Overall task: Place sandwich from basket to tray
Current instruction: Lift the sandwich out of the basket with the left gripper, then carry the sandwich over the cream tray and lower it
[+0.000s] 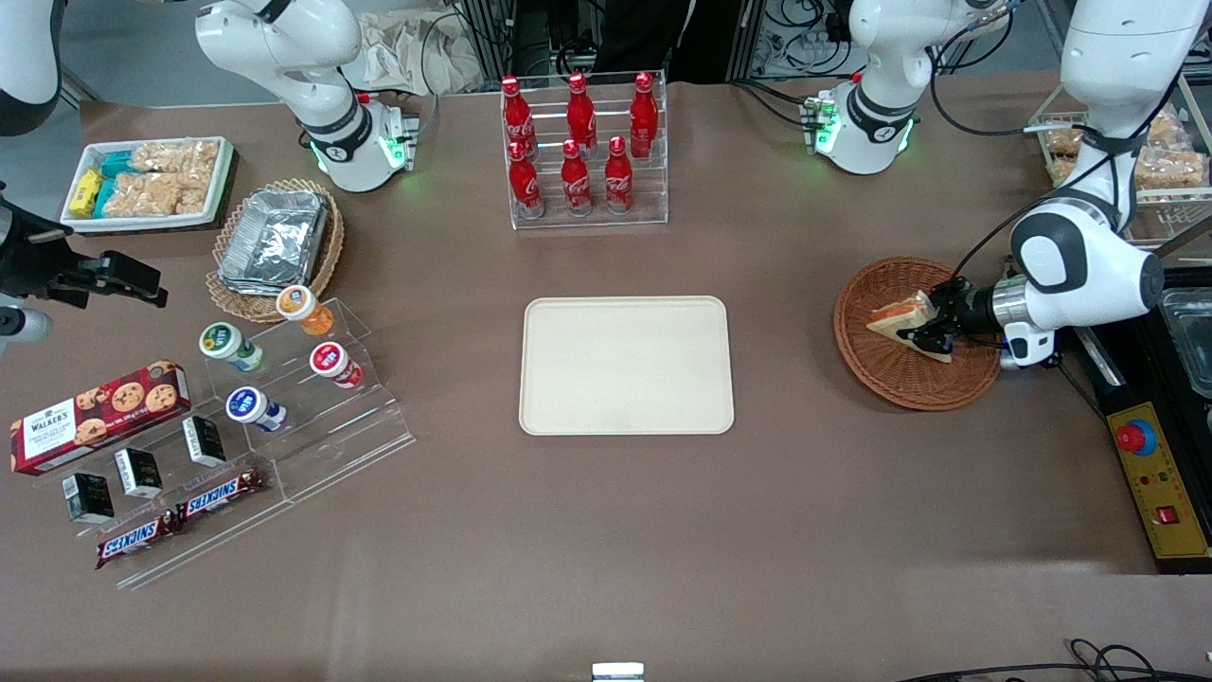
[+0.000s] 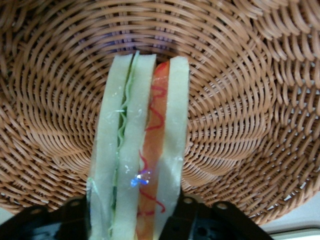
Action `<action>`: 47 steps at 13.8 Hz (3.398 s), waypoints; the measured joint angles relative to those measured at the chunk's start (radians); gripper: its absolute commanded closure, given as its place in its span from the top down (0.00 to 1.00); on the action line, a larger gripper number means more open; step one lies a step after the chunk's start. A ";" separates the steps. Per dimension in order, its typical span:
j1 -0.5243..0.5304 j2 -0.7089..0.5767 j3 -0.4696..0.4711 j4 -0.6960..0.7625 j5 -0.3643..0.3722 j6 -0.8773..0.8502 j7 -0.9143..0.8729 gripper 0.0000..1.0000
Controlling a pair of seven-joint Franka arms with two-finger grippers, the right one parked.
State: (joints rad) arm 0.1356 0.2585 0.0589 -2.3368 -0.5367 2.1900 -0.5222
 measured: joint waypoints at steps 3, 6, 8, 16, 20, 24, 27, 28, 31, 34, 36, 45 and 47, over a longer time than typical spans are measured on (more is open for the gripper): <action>-0.001 -0.009 -0.001 0.011 0.002 -0.017 0.005 0.19; 0.000 -0.048 0.001 0.042 0.069 -0.088 0.007 0.19; 0.002 -0.086 0.006 0.084 0.132 -0.182 0.006 0.19; -0.003 -0.167 -0.008 0.447 0.285 -0.673 0.006 0.19; -0.014 -0.171 -0.136 0.582 0.289 -0.764 0.004 0.20; -0.024 -0.167 -0.304 0.618 0.291 -0.756 -0.003 0.20; -0.038 -0.131 -0.418 0.618 0.299 -0.693 -0.004 0.21; -0.061 -0.109 -0.437 0.618 0.319 -0.668 -0.005 0.21; -0.167 -0.006 -0.447 0.615 0.378 -0.569 -0.014 0.21; -0.255 0.117 -0.448 0.615 0.439 -0.437 -0.078 0.21; -0.297 0.187 -0.448 0.615 0.489 -0.386 -0.115 0.21; -0.343 0.347 -0.453 0.619 0.524 -0.239 -0.177 0.22; -0.371 0.375 -0.459 0.628 0.537 -0.218 -0.177 0.22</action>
State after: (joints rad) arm -0.2354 0.6331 -0.3996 -1.7089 -0.0002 1.9717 -0.6989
